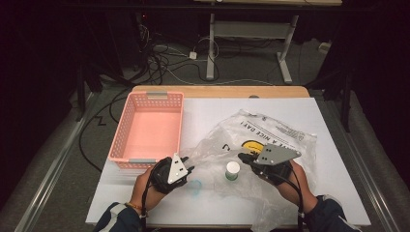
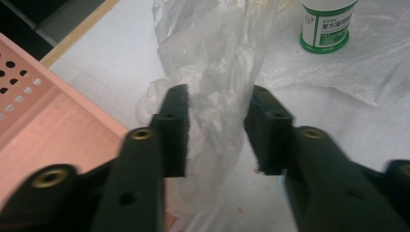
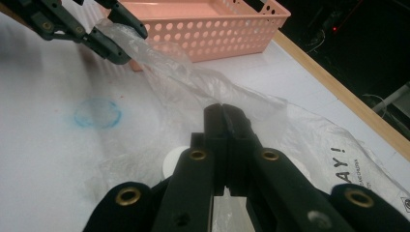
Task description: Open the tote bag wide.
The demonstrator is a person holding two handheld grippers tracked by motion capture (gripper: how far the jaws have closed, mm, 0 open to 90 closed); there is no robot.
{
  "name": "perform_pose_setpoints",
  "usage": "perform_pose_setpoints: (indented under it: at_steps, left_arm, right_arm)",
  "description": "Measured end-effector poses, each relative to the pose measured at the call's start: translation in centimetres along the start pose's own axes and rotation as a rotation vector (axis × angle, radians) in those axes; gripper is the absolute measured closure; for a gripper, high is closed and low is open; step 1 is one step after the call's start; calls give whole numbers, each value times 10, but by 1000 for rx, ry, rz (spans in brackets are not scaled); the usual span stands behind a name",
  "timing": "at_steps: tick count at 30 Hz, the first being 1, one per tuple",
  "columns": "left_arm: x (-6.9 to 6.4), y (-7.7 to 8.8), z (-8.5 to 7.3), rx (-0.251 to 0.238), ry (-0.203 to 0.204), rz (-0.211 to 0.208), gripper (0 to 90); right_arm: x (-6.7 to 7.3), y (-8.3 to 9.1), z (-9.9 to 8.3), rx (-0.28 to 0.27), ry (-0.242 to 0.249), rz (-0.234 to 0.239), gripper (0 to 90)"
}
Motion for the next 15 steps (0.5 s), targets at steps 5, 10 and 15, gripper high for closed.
perform_pose_setpoints:
  at_steps: [5,10,15]
  left_arm:
    - [1,0,0,1,9,1,679]
    - [0,1,1,-4,4,-8,694]
    - [-7,5,5,-25,-14,-48,844]
  right_arm:
    - [-2,2,0,-3,-6,-1,900]
    - [-5,4,0,-6,-12,-8,900]
    - [-8,4,-2,-6,-22,-12,900]
Point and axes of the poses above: each handheld gripper's, and its own axes: y roughly backward along the jaws, z roughly out of its top, x roughly to its left, the point moved 6 cm from there along -y, roughly forward along the jaws, and after that the axes turned 7 degrees about -z, right-handed, at the moved point
